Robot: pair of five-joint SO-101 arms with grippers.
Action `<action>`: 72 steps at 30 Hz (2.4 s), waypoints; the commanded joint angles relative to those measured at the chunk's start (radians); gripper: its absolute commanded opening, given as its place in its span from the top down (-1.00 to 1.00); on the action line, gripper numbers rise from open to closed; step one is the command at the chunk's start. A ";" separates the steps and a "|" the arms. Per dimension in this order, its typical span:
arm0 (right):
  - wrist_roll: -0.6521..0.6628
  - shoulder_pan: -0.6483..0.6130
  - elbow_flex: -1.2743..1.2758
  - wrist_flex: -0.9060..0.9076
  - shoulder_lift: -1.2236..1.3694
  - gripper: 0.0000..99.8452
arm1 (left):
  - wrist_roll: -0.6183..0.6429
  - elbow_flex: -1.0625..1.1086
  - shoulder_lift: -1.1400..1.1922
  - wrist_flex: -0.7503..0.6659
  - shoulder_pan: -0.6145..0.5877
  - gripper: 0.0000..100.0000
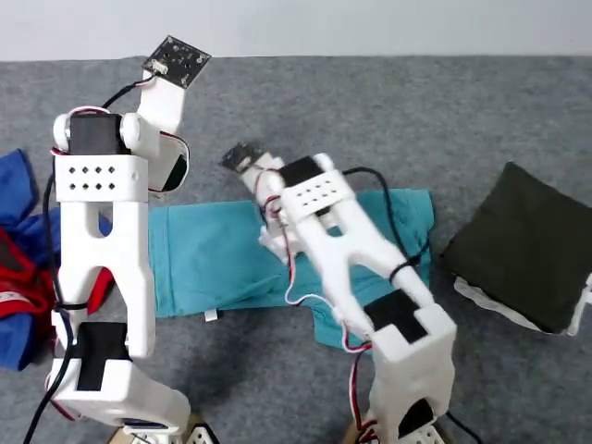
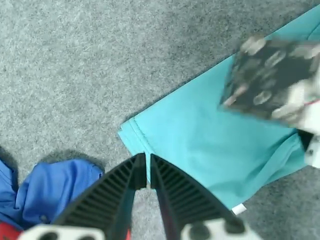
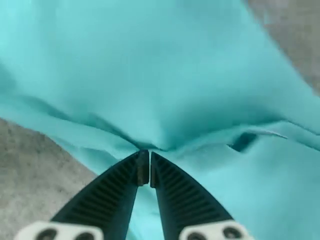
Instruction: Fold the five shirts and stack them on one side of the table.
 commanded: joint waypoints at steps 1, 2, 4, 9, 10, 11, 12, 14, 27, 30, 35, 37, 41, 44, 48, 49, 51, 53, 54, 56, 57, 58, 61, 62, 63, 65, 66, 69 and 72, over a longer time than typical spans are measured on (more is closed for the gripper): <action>-0.011 -0.008 -0.055 -0.018 0.035 0.98 | 0.002 -0.002 -0.044 -0.002 -0.028 0.96; -0.011 -0.007 -0.055 -0.018 0.054 0.98 | 0.002 -0.002 -0.041 -0.002 -0.035 0.96; -0.011 -0.007 -0.055 -0.007 0.088 0.98 | 0.002 -0.002 -0.040 -0.002 -0.051 0.96; -0.002 -0.010 -0.055 0.104 0.107 0.98 | 0.000 -0.002 -0.040 -0.002 -0.066 0.96; -0.002 -0.010 -0.055 0.128 0.107 0.98 | 0.000 -0.002 -0.040 -0.002 -0.064 0.96; 0.000 -0.010 -0.055 0.151 0.107 0.98 | 0.000 -0.002 -0.040 -0.002 -0.063 0.96; 0.003 -0.010 -0.055 0.171 0.107 0.98 | 0.000 -0.002 -0.040 -0.002 -0.063 0.96; 0.034 -0.012 -0.055 0.196 0.107 0.98 | 0.000 -0.002 -0.040 -0.011 -0.061 0.96; 0.018 -0.028 -0.324 0.183 0.134 0.98 | 0.000 0.047 -0.040 -0.043 -0.058 0.96; 0.018 -0.050 -0.322 0.183 0.189 0.98 | 0.000 0.047 -0.040 -0.043 -0.058 0.96; 0.018 -0.059 -0.322 0.236 0.297 0.98 | 0.000 0.051 -0.040 -0.043 -0.058 0.96; 0.018 -0.062 -0.322 0.271 0.311 0.98 | 0.000 0.051 -0.040 -0.043 -0.058 0.96; 0.018 -0.061 -0.354 0.289 0.252 0.98 | 0.000 0.051 -0.040 -0.044 -0.058 0.96; 0.018 -0.054 -0.390 0.289 0.165 0.98 | 0.002 0.047 -0.046 -0.044 -0.058 0.95; 0.011 0.007 -0.393 0.303 0.050 0.98 | 0.006 0.047 -0.049 -0.044 -0.057 0.95; -0.003 0.033 -0.396 0.317 0.030 0.98 | 0.006 0.047 -0.049 -0.043 -0.055 0.95; -0.029 0.096 -0.396 0.348 -0.002 0.98 | 0.006 0.045 -0.051 -0.038 -0.041 0.95; -0.041 0.163 -0.396 0.386 -0.018 0.98 | 0.008 0.045 -0.054 -0.031 -0.021 0.95; -0.048 0.199 -0.394 0.398 -0.027 0.98 | 0.008 0.045 -0.061 -0.025 -0.008 0.95; -0.080 0.263 -0.391 0.403 -0.050 0.98 | 0.009 0.047 -0.089 -0.023 0.028 0.95; -0.094 0.292 -0.391 0.403 -0.071 0.98 | 0.018 0.048 -0.106 -0.023 0.048 0.95; -0.103 0.315 -0.391 0.403 -0.093 0.98 | 0.032 0.050 -0.121 -0.026 0.068 0.95; -0.118 0.377 -0.391 0.403 -0.160 0.98 | 0.084 0.061 -0.135 -0.025 0.149 0.95; -0.140 0.401 -0.391 0.403 -0.185 0.98 | 0.100 0.077 -0.137 -0.026 0.186 0.95; -0.169 0.427 -0.391 0.403 -0.209 0.98 | 0.110 0.099 -0.137 -0.028 0.227 0.95; -0.216 0.489 -0.391 0.403 -0.266 0.98 | 0.130 0.165 -0.135 -0.049 0.316 0.95; -0.235 0.522 -0.391 0.403 -0.295 0.98 | 0.133 0.208 -0.137 -0.068 0.364 0.95; -0.252 0.636 -0.391 0.403 -0.386 0.98 | 0.133 0.305 -0.138 -0.126 0.500 0.95; -0.250 0.757 -0.390 0.403 -0.469 0.98 | 0.132 0.383 -0.135 -0.198 0.624 0.94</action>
